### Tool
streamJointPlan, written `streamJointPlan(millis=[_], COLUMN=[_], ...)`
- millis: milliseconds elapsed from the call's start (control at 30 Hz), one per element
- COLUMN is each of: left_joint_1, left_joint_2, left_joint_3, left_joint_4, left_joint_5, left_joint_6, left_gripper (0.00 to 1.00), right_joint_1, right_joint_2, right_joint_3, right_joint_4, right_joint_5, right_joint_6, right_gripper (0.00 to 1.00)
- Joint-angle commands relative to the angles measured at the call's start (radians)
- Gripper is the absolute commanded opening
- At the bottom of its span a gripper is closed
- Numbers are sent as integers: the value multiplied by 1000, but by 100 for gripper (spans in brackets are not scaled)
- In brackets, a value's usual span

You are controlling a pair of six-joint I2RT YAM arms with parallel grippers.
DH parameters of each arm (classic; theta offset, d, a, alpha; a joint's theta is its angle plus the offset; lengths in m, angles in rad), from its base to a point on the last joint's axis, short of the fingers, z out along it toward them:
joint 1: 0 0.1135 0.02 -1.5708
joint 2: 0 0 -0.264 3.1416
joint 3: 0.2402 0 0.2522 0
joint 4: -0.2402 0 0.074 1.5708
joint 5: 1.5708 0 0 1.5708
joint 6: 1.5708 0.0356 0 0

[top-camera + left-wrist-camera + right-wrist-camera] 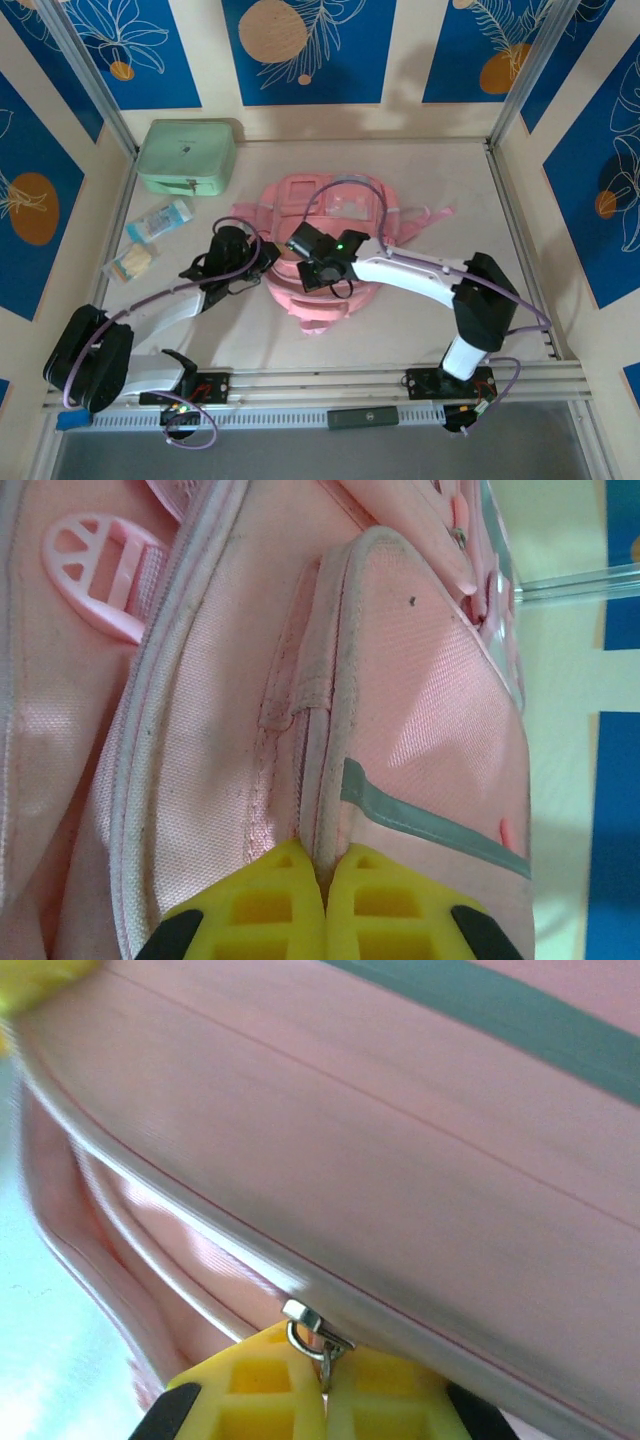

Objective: Pack the student bag
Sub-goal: Zip the student bag at the center of the table.

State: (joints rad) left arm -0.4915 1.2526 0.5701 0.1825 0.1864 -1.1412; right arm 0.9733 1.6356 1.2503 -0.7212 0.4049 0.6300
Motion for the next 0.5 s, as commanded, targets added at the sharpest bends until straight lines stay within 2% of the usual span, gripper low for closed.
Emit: streamJointPlan(millis=[0, 167, 300, 333, 400, 433, 467], left_joint_1=[76, 183, 208, 200, 182, 167, 154], left_joint_2=[-26, 3, 57, 44, -11, -49, -80], left_joint_3=[60, 138, 264, 262, 209, 175, 153], left_joint_4=[-177, -263, -362, -338, -240, -218, -221], left_joint_5=[-51, 38, 148, 181, 219, 203, 176], left_joint_6=[176, 320, 415, 392, 316, 273, 243], left_gripper=[0, 0, 0, 4, 30, 37, 39], right_joint_1=[-46, -162, -151, -144, -143, -145, -148], right_joint_2=[-115, -183, -180, -176, -164, -158, -151], right_joint_3=[-79, -136, -91, -82, -80, -83, -83], right_joint_4=[-121, -120, -88, -78, -48, -41, -36], right_joint_5=[10, -44, -92, -99, -143, -151, -154], right_joint_6=[22, -21, -79, -79, -79, -72, -68], right_gripper=[0, 0, 0, 0, 0, 0, 0])
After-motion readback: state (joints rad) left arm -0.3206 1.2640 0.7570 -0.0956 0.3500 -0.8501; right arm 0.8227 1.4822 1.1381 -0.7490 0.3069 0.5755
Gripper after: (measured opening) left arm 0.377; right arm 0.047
